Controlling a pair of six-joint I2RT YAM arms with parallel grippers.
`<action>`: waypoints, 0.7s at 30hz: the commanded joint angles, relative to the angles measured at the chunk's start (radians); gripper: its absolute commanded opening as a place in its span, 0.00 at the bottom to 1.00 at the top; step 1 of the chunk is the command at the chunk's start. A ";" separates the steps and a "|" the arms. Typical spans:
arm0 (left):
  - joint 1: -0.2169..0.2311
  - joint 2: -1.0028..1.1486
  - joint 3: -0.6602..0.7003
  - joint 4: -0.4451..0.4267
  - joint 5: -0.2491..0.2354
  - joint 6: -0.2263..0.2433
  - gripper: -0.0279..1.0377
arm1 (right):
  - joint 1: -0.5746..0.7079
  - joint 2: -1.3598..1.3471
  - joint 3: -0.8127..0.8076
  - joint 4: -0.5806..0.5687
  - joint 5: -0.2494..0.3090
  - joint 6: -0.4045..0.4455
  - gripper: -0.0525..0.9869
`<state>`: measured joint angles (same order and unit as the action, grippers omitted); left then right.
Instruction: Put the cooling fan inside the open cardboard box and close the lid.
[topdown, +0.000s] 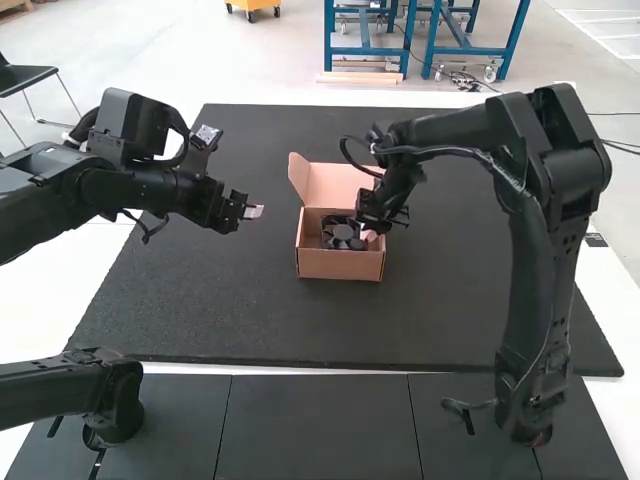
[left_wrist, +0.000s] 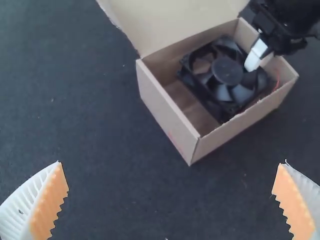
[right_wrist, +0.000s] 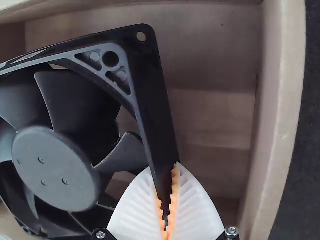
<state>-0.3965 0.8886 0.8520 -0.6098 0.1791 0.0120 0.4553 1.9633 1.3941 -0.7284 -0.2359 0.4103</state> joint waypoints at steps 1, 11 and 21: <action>0.004 -0.020 0.009 0.005 -0.006 -0.009 0.93 | -0.003 0.019 0.037 0.012 -0.002 -0.010 0.03; 0.005 -0.020 0.007 0.010 -0.006 -0.018 0.93 | -0.003 0.046 0.075 0.018 -0.011 -0.013 0.22; 0.007 -0.008 -0.001 0.044 -0.006 -0.060 0.93 | -0.010 0.042 0.186 -0.124 -0.052 -0.128 0.71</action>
<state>-0.3965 0.8890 0.8520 -0.5774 0.1791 -0.0166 0.4561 2.0174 1.5269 -0.8211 -0.2676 0.3382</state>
